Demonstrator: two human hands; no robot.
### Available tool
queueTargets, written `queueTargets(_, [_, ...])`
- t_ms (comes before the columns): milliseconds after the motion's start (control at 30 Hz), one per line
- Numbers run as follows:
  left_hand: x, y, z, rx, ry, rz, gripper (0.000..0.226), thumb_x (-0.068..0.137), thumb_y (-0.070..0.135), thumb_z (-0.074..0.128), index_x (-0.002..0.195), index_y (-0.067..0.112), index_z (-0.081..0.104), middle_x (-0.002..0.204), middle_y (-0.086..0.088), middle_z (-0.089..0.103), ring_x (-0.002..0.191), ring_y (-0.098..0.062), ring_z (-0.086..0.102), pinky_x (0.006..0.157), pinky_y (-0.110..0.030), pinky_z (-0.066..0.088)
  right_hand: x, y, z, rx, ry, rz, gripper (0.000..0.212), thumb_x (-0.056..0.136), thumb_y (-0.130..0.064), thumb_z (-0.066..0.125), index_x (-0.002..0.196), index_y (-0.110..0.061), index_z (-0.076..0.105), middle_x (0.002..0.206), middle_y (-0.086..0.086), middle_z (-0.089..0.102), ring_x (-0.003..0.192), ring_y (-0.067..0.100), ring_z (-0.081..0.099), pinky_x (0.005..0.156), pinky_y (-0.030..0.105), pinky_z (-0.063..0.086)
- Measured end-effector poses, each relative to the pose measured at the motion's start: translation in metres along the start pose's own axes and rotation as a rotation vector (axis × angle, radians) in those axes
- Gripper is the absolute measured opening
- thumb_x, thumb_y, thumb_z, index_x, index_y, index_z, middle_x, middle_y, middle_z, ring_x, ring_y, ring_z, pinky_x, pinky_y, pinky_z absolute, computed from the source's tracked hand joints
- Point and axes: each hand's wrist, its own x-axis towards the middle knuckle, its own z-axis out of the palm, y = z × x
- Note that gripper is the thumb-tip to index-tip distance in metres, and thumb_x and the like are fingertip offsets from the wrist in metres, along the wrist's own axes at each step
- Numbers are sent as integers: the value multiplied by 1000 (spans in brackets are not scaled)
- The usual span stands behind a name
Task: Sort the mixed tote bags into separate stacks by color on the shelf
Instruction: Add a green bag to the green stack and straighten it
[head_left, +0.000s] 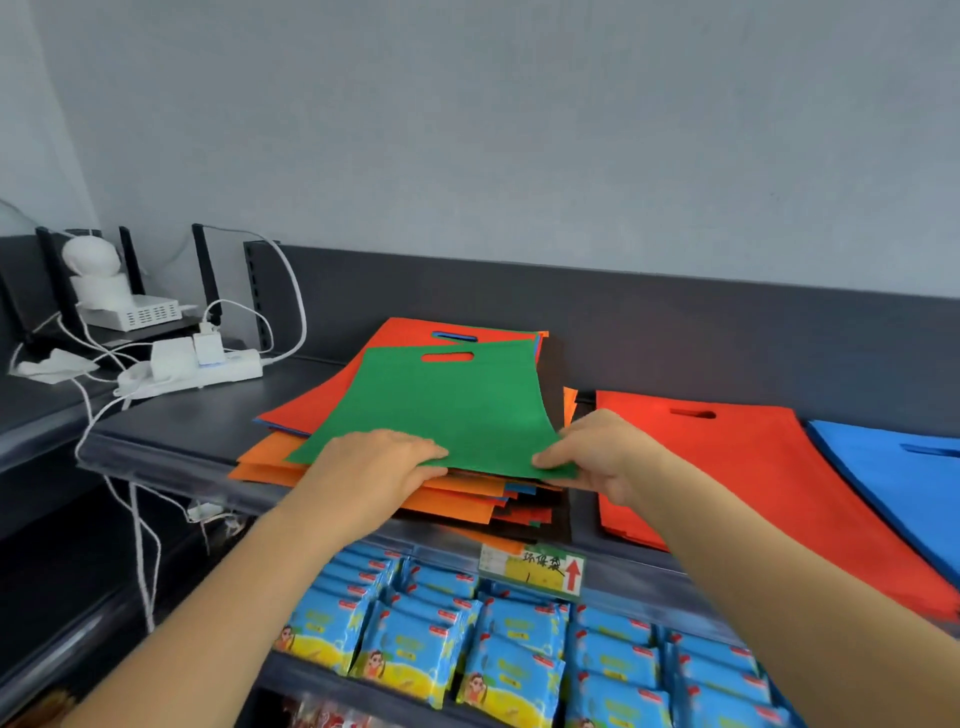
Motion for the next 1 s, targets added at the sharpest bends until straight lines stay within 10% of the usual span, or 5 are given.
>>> queueTargets(100, [-7, 9, -1, -39, 149, 59, 29, 92, 33, 55, 120, 37, 62, 122, 14, 63, 113, -14, 58, 84, -34, 49, 0, 17, -15, -194, 219, -173, 38, 69, 16, 67, 105, 8, 61, 101, 21, 68, 93, 34, 67, 75, 47, 58])
queueTargets(400, [7, 105, 10, -53, 285, 278, 33, 69, 14, 58, 93, 30, 74, 83, 8, 74, 68, -16, 70, 45, -29, 52, -69, 68, -131, -312, 585, -401, 37, 75, 10, 61, 104, -11, 67, 101, 5, 71, 94, 19, 66, 85, 38, 55])
queueTargets(1000, [24, 470, 33, -171, 249, 526, 56, 56, 1, 52, 97, 33, 72, 89, 14, 72, 74, -10, 70, 44, -25, 51, -241, 177, -449, -355, 854, -328, 36, 85, 6, 56, 118, -8, 61, 114, 7, 66, 108, 22, 61, 95, 35, 49])
